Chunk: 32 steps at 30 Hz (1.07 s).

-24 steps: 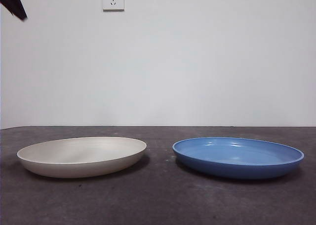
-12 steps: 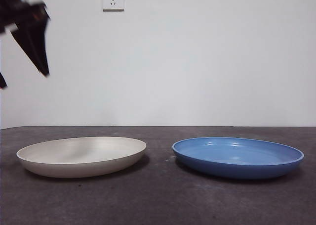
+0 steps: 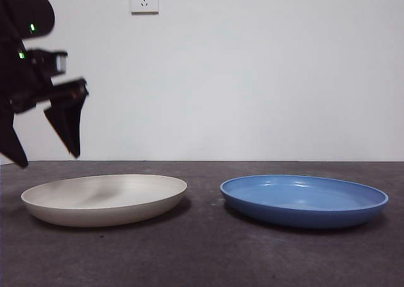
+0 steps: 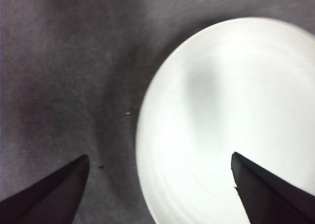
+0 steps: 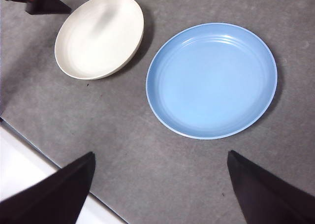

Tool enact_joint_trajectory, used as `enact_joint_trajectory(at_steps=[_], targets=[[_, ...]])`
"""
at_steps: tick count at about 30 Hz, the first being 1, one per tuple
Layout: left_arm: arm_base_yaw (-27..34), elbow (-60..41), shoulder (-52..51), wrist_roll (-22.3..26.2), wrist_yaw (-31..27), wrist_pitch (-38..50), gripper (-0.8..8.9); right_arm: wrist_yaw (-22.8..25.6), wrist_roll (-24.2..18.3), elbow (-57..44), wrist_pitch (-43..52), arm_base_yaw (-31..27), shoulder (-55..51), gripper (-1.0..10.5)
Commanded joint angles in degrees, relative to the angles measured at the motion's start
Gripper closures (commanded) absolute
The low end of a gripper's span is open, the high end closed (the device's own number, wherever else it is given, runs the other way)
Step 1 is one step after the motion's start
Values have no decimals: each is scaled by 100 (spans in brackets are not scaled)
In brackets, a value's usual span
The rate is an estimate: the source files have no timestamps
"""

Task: Pick up the white plate, put it on the blue plate, put it on desk

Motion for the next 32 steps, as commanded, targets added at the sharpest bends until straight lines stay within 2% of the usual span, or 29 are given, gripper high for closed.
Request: enact_joint_trajectory(at_steps=[1, 15, 17, 21, 31, 32], targets=[[-33, 114, 275, 50, -162, 55, 355, -2, -24, 101, 42, 24, 24, 517], [-35, 114, 752, 22, -262, 52, 396, 0, -24, 101, 44, 24, 24, 517], [-35, 114, 758, 22, -260, -13, 469, -2, -24, 101, 44, 24, 24, 517], [-33, 114, 767, 22, -262, -142, 534, -2, -26, 101, 44, 24, 24, 517], [-33, 114, 767, -138, -258, -168, 800, 0, -26, 101, 44, 24, 24, 517], [-33, 114, 767, -149, -258, -166, 805, 0, -26, 101, 44, 24, 24, 517]])
